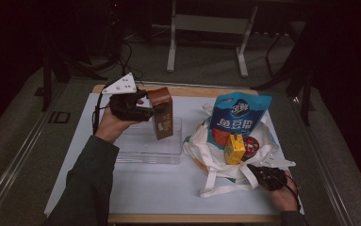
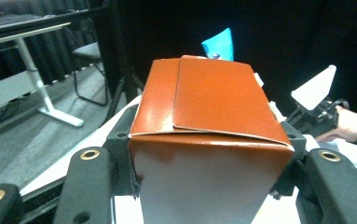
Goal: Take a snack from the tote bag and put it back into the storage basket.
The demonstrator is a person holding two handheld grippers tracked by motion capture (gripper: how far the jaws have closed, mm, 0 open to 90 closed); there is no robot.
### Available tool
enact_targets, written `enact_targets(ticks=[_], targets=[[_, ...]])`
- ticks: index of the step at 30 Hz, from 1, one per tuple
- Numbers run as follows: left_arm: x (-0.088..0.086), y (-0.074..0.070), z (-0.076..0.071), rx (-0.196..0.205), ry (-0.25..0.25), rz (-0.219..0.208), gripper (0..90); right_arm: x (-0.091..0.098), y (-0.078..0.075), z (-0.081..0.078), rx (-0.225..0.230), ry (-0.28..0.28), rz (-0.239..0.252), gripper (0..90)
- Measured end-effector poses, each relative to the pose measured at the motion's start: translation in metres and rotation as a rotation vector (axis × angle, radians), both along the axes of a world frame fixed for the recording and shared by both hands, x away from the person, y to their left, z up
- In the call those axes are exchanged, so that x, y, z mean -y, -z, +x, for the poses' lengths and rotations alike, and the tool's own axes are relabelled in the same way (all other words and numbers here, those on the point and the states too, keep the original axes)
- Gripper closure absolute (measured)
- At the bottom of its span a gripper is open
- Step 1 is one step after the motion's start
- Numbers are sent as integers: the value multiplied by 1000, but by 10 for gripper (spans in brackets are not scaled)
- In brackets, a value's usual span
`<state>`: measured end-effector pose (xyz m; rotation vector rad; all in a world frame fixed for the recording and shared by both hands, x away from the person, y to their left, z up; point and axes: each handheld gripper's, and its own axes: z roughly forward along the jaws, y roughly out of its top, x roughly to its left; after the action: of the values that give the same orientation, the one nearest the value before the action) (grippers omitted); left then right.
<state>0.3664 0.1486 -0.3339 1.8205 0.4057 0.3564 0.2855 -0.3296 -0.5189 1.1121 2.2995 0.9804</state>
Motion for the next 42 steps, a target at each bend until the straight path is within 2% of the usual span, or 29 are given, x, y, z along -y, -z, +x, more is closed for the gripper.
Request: enact_targets(ticks=[19, 24, 42], targets=[[-41, 4, 3, -19, -82, 24, 429, 0, 0, 0, 1, 1, -1, 879], [-49, 6, 4, -24, -110, 55, 429, 0, 0, 0, 0, 3, 0, 878], [-66, 13, 2, -39, -143, 142, 429, -1, 0, -1, 1, 5, 0, 878]])
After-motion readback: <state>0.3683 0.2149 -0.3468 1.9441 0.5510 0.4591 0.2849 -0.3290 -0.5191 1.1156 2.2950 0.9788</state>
